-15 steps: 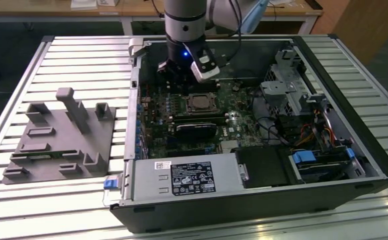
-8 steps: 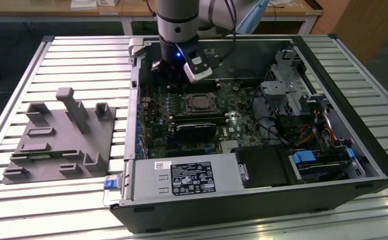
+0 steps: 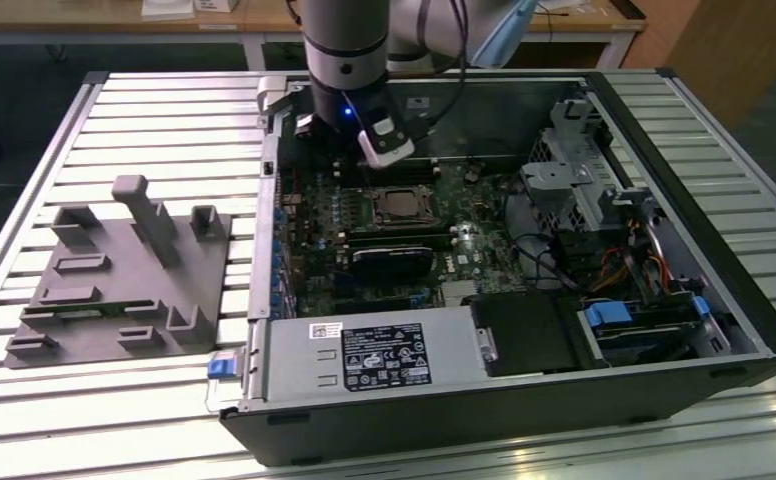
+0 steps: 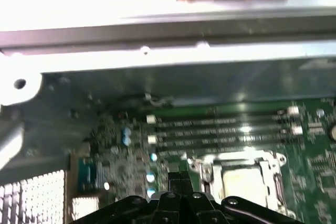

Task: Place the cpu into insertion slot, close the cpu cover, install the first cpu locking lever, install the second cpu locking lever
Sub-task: 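Install the first cpu locking lever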

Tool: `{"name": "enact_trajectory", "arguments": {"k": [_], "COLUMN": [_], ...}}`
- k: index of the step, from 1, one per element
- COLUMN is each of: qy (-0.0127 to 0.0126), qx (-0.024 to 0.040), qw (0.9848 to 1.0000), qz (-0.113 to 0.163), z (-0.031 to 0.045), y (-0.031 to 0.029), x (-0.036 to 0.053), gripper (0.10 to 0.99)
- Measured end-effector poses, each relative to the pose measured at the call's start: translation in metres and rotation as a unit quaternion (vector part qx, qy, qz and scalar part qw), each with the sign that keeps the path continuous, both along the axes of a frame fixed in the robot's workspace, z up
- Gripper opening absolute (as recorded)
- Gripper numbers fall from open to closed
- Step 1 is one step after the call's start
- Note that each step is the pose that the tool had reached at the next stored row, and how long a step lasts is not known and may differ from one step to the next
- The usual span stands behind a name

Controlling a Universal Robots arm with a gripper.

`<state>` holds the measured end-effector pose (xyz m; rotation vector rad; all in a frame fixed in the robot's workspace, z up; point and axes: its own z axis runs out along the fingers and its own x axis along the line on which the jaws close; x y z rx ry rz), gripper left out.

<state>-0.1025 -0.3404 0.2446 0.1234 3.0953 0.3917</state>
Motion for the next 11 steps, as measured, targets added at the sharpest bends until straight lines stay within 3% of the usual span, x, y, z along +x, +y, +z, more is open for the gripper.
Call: {"name": "enact_trajectory", "arguments": {"k": [4,8,11], "qy": [0.0,0.0,0.0], "qx": [0.0295,0.0308,0.0308], "qw": [0.9996,0.9995,0.9995], "qz": [0.0,0.0,0.0], "z": [0.0,0.0,0.0], "y": [-0.0003,-0.0003,0.0001], "x": [-0.0016,-0.0007,0.0063], "gripper": [0.106,0.106,0.106]}}
